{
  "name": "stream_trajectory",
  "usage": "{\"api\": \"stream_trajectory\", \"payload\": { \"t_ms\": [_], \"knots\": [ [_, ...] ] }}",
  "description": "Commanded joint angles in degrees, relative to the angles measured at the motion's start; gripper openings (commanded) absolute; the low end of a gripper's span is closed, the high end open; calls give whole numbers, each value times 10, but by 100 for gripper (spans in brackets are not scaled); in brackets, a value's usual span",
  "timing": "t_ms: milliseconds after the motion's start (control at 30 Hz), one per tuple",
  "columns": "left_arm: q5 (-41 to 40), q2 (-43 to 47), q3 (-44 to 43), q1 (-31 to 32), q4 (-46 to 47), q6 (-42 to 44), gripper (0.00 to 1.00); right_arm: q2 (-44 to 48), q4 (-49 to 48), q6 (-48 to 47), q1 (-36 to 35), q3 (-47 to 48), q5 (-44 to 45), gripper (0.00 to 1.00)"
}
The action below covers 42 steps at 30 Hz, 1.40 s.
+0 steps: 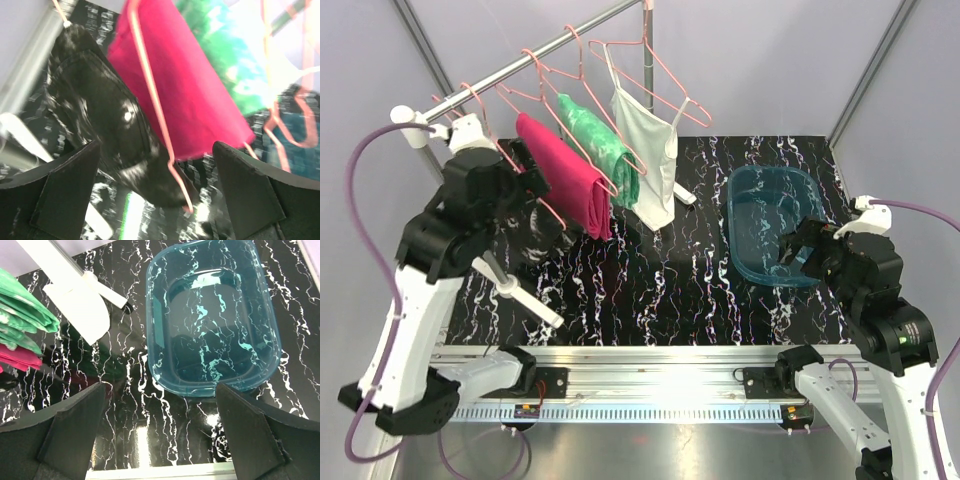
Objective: Remove the trousers from the hanger
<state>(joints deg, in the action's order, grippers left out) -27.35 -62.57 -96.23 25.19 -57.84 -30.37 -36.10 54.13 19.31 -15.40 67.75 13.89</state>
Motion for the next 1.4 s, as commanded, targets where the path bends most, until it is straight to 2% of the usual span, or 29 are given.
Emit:
{"api": "stream_trajectory", "payload": {
  "t_ms": [0, 100, 167, 300, 433, 467, 500, 667, 733, 767, 967, 1133, 1367],
  "knots": [
    [-134, -31, -27, 28, -9, 24, 95, 2, -28, 13, -2, -6, -20, 100],
    [-195, -59, -26, 36, -16, 24, 87, 4, -25, 17, -2, -9, -28, 99],
    [-227, -70, -21, 37, -15, 26, 77, 8, -23, 18, -2, -14, -33, 100],
    [-243, -81, -5, 37, -1, 29, 56, 12, -21, 17, -2, -21, -35, 100],
    [-246, -98, -3, 37, 3, 28, 45, 14, -22, 17, -3, -24, -38, 99],
    [-246, -100, -5, 37, 3, 26, 35, 14, -22, 18, -3, -26, -38, 99],
    [-246, -104, -6, 38, 3, 24, 30, 16, -22, 18, -3, -26, -38, 99],
    [-247, -99, -15, 40, 0, 18, 22, 16, -24, 17, -2, -31, -38, 100],
    [-255, -91, -26, 41, -11, 3, 3, 15, -26, 18, -3, -34, -41, 99],
    [-257, -87, -28, 41, -14, -3, 0, 14, -27, 18, -3, -35, -42, 99],
    [-248, -34, -33, 42, 34, -8, 0, 14, -33, 22, -2, -37, -54, 99],
    [-236, -41, -98, 46, 60, 29, 0, 16, -35, 30, -2, -37, -70, 100],
    [-208, -34, -138, 57, 87, 55, 0, 19, -29, 35, -2, -35, -73, 100]
  ]
}}
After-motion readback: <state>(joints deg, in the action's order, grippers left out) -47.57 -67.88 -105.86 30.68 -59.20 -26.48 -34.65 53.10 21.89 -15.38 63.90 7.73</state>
